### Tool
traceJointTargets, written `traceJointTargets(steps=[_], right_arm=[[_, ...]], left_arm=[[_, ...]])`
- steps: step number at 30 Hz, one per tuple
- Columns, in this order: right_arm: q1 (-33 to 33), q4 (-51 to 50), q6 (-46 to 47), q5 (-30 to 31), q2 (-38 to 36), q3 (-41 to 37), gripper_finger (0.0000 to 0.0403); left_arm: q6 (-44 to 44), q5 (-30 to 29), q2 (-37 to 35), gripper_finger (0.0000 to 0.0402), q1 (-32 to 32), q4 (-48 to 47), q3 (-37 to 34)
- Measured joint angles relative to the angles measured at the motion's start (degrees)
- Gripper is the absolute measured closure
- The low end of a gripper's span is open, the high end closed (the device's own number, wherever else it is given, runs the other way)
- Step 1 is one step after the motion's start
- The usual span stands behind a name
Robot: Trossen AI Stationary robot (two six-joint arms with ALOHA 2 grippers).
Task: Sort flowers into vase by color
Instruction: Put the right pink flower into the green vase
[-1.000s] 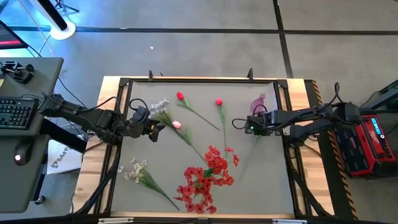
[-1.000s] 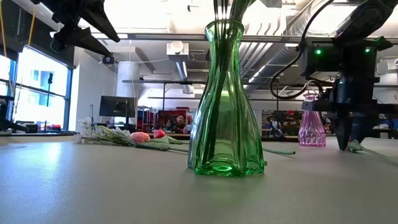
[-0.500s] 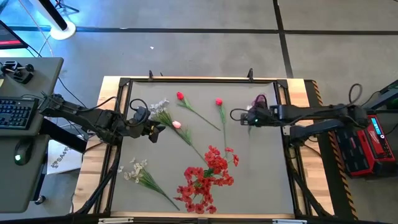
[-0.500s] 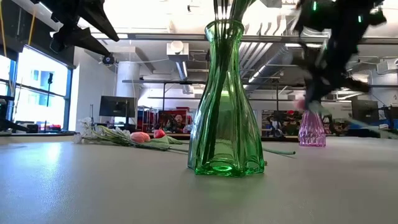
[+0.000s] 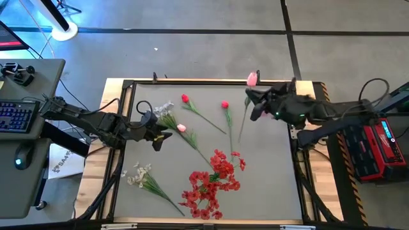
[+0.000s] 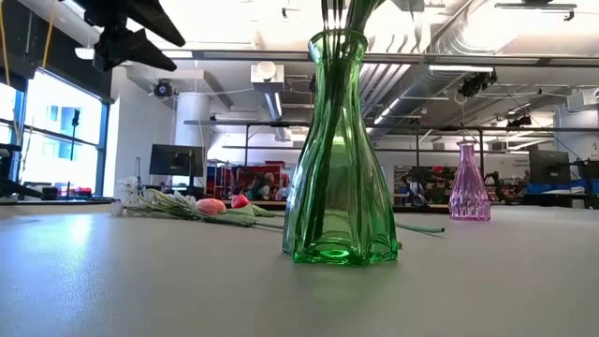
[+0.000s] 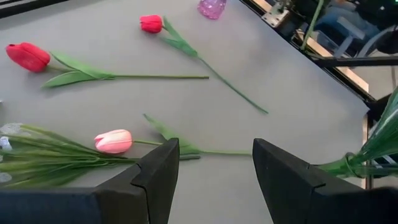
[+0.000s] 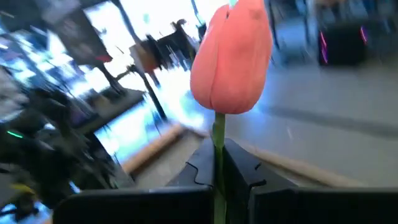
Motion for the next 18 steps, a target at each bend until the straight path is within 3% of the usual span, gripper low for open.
traceJointTargets(steps=[3, 6, 12, 18], right_arm=[[2.0, 9.6, -9.6, -1.8, 1.6, 0.9, 0.0402], [2.5, 16.5, -13.8, -9.0, 4.4, 0.9, 0.0402], [2.5, 25.5, -12.4, -20.2, 11.0, 0.9, 0.0402], [2.5, 28.2, -8.3, -27.7, 15.3, 0.9, 0.0402]], left_arm=[[0.1, 0.1, 0.0, 0.0208, 0.0, 0.0, 0.0], [0.1, 0.1, 0.0, 0.0208, 0.0, 0.0, 0.0], [0.1, 0.3, 0.0, 0.0208, 0.0, 0.0, 0.0], [0.1, 0.3, 0.0, 0.0208, -1.0, 0.0, 0.0]])
